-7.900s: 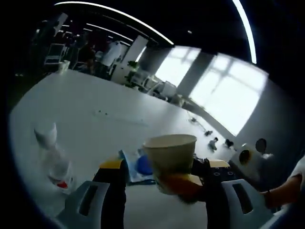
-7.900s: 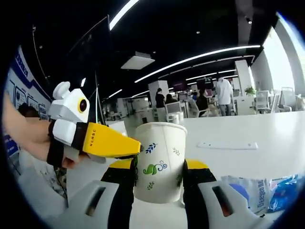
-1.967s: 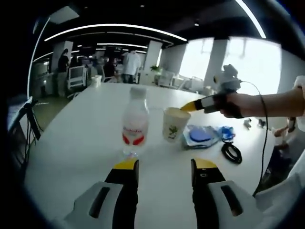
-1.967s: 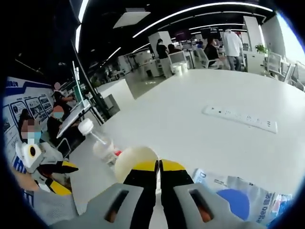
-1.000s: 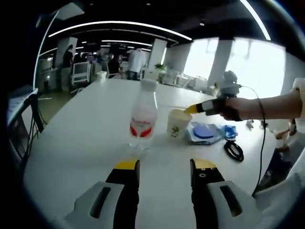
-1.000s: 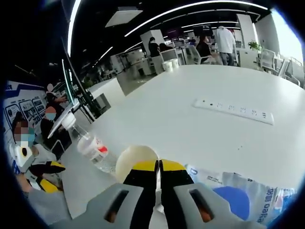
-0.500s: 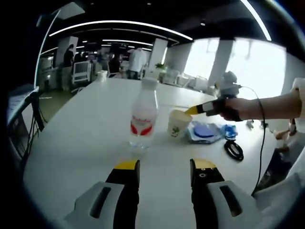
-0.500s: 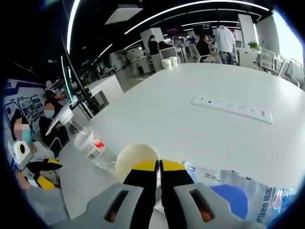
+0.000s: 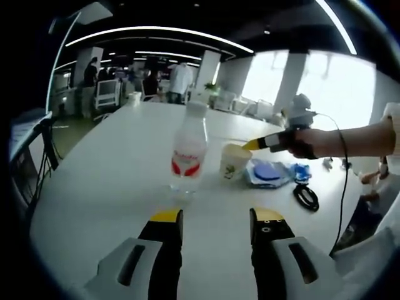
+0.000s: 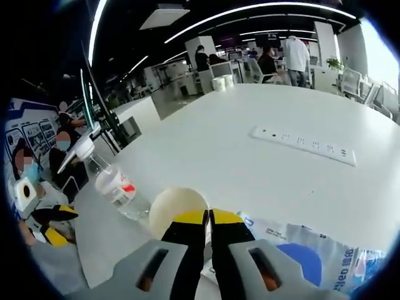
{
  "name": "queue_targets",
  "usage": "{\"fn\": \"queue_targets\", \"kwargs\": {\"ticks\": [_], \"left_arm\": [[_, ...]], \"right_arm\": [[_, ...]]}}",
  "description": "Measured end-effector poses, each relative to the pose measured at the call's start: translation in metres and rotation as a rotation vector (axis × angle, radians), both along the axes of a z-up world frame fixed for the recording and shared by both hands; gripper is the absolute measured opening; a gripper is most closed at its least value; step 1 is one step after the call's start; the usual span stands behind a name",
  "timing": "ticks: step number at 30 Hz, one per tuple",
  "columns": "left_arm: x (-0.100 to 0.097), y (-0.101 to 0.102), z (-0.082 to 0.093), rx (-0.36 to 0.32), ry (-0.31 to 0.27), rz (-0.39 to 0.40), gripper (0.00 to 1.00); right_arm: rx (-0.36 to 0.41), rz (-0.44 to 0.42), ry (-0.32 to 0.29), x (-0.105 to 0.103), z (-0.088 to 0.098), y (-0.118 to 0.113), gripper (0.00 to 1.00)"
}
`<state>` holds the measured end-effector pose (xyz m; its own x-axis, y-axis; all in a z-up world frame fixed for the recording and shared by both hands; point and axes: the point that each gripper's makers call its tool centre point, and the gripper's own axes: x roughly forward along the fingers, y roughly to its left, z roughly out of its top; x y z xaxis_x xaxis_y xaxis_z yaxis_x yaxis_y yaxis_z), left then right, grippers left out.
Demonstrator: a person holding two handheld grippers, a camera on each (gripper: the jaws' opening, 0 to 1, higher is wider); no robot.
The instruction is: Arrange the tabletop items into an orderly group along one side of the table until the central work area is clear of visible clutter.
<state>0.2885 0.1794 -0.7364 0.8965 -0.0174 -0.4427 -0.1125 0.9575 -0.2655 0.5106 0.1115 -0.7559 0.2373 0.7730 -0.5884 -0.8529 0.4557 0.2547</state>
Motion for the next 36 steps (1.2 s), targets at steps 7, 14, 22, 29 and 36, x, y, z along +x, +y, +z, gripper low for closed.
{"fn": "queue_targets", "kwargs": {"ticks": [7,14,22,29,36], "left_arm": [[-0.002,0.003,0.001,-0.012,-0.004,0.016,0.4],[-0.001,0.004,0.001,-0.024,-0.004,0.018,0.42],[0.0,0.01,-0.001,-0.012,0.006,0.055,0.68],[-0.001,0.016,-0.002,-0.025,0.018,0.095,0.91],[0.002,0.016,-0.002,-0.026,0.018,0.095,0.92]], "right_arm": [[0.022,-0.009,-0.008,0.001,0.002,0.0,0.07],[0.058,0.006,-0.052,0.002,0.012,0.005,0.2],[0.083,-0.002,-0.093,0.004,0.021,0.008,0.5],[0.092,-0.02,-0.112,0.007,0.025,0.005,0.64],[0.09,-0.025,-0.11,0.003,0.027,-0.001,0.62]]}}
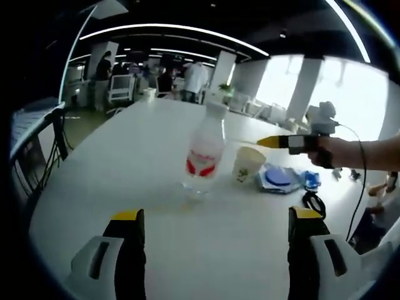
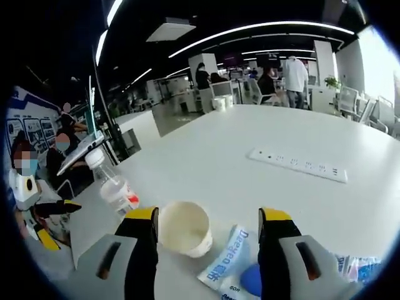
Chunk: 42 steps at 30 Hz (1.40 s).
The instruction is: Arrange the tabletop items into an orderly group along one side of the table until the central work area is clear of visible clutter.
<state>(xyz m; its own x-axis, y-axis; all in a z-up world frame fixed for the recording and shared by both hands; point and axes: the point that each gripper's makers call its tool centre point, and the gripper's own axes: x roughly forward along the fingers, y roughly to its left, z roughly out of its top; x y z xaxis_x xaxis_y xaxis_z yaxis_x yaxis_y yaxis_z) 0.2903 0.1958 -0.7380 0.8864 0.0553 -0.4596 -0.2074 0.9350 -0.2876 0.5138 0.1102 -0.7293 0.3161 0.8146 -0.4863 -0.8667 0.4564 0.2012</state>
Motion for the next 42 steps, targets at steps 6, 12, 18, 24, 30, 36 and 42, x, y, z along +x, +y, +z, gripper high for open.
{"fn": "queue_targets", "kwargs": {"ticks": [6,12,18,24,30,36,42], "left_arm": [[0.002,-0.001,0.0,0.001,0.005,-0.008,0.91],[0.006,-0.004,0.0,0.005,0.013,-0.028,0.9],[0.011,-0.001,0.003,0.019,0.014,-0.038,0.9],[0.013,0.003,0.005,0.031,0.018,-0.048,0.89],[0.019,0.003,0.007,0.041,0.021,-0.064,0.88],[0.027,0.0,0.008,0.043,0.023,-0.085,0.87],[0.038,-0.002,0.013,0.05,0.016,-0.109,0.86]], "right_arm": [[0.008,-0.004,0.005,-0.007,0.003,-0.007,0.61],[0.019,-0.016,0.009,-0.014,0.01,-0.017,0.61],[0.027,-0.02,0.014,-0.02,0.012,-0.028,0.6],[0.032,-0.043,0.022,-0.025,0.011,-0.043,0.6],[0.042,-0.058,0.033,-0.032,0.012,-0.057,0.59],[0.048,-0.08,0.04,-0.039,0.011,-0.072,0.59],[0.056,-0.108,0.059,-0.049,0.006,-0.085,0.59]]}}
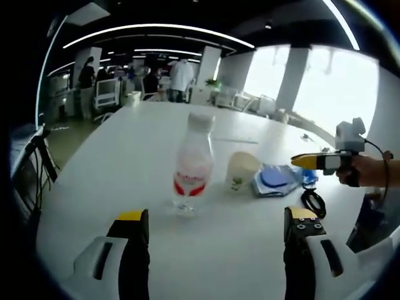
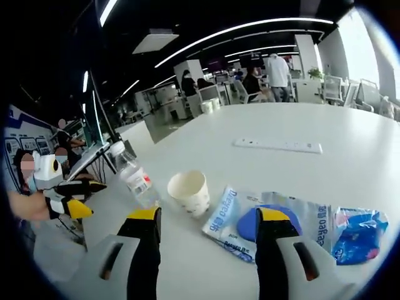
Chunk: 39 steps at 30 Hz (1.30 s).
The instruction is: Arrange the tabletop items into an orderly group along one side of the table until the central work area is clear of visible clutter.
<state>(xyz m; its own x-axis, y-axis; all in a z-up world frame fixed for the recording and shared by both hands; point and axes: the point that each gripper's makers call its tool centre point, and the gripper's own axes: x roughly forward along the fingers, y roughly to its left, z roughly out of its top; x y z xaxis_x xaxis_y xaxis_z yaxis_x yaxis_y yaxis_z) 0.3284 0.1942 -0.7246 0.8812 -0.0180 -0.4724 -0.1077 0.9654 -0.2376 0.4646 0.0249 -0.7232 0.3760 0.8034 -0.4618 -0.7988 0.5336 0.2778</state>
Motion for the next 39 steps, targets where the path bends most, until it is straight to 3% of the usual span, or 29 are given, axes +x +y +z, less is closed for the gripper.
{"fn": "queue_targets", "kwargs": {"ticks": [11,20,28,39], "left_arm": [[0.025,0.008,0.017,0.017,-0.026,-0.022,0.84],[0.044,0.012,0.032,0.026,-0.044,-0.031,0.83],[0.054,0.007,0.031,0.031,-0.043,-0.051,0.83],[0.059,0.002,0.028,0.017,-0.032,-0.058,0.82]], "right_arm": [[0.025,-0.076,0.029,-0.015,0.0,-0.027,0.58],[0.006,-0.127,0.056,-0.029,-0.013,-0.054,0.57],[0.015,-0.168,0.073,-0.041,-0.014,-0.07,0.57],[0.018,-0.209,0.084,-0.039,-0.017,-0.088,0.55]]}}
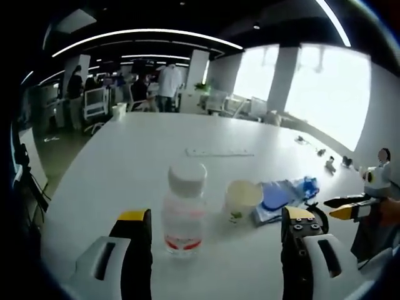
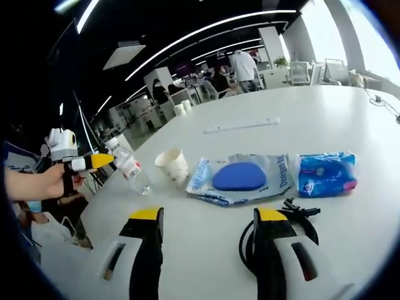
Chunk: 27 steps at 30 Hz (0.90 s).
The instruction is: Arrange the tabletop items into an orderly group along one side of the table until the central work area is clear of visible clutter.
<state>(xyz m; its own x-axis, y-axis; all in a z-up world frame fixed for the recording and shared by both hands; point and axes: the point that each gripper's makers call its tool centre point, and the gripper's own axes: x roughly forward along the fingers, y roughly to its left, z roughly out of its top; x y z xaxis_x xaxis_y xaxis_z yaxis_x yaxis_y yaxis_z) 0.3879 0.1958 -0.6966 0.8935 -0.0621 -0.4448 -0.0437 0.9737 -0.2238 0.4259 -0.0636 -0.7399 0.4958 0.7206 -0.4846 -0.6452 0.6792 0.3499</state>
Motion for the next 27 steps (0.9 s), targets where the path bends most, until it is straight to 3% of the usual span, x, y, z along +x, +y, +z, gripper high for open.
{"fn": "queue_targets", "kwargs": {"ticks": [13,19,27], "left_arm": [[0.01,0.011,-0.003,0.0,0.008,0.011,0.8],[0.015,0.014,-0.01,0.0,0.022,0.017,0.7],[0.024,0.026,-0.01,-0.02,-0.016,0.073,0.56]], "right_arm": [[0.029,-0.018,-0.012,0.004,0.008,0.001,0.53],[0.03,-0.032,-0.012,0.005,0.008,-0.006,0.53],[0.026,-0.072,0.002,0.006,0.004,-0.023,0.5]]}}
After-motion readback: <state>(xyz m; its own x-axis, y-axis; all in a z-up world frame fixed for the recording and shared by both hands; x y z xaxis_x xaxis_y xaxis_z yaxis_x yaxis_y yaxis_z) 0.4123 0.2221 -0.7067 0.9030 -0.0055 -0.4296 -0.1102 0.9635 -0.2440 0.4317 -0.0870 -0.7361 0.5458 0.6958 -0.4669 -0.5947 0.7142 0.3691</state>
